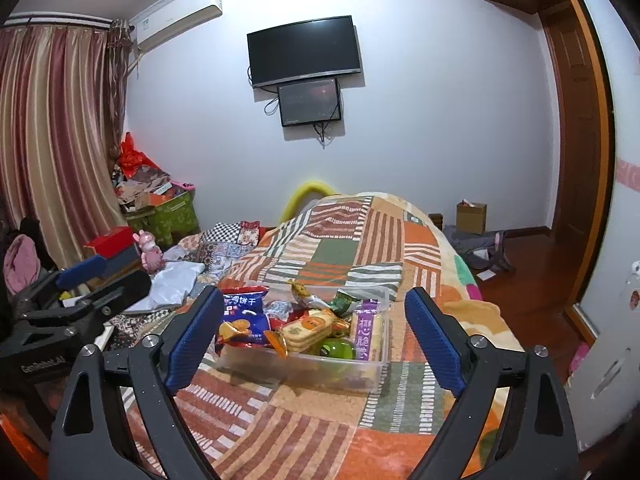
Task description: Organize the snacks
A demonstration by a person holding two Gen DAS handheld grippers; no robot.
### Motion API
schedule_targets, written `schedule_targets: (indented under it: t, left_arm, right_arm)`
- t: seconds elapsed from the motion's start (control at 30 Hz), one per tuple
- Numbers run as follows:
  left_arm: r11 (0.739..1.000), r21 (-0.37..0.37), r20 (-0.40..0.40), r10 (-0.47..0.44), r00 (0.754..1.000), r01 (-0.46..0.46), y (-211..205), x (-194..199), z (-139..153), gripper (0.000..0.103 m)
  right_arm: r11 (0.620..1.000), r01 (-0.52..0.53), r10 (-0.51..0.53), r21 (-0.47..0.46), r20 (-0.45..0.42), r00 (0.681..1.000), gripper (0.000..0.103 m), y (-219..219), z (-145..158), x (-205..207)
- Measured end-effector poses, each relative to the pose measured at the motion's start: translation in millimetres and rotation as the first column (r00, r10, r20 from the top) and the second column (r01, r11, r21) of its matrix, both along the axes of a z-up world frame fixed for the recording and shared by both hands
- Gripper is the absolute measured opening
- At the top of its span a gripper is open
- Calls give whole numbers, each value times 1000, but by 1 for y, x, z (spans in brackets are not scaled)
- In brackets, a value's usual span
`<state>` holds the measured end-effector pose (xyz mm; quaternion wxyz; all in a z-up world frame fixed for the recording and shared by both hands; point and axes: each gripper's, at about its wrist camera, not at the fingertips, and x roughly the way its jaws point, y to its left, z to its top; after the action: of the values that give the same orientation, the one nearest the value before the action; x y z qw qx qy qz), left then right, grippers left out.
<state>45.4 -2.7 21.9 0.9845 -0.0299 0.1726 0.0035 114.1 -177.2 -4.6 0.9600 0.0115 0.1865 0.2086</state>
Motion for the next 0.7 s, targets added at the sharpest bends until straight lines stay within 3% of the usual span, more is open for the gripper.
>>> schedule_targets:
  t: [0.17,0.7]
  left_arm:
    - [1000,-12,12,7,1000,-7,3,-2,-2,101]
    - [1000,-8,32,19,999,-19,3,-11,-6,102]
  right_arm:
    - [1000,20,-20,-17,32,999,100,1,0,-10]
    - [1000,18,-17,-9,69,997,100,2,0,-23]
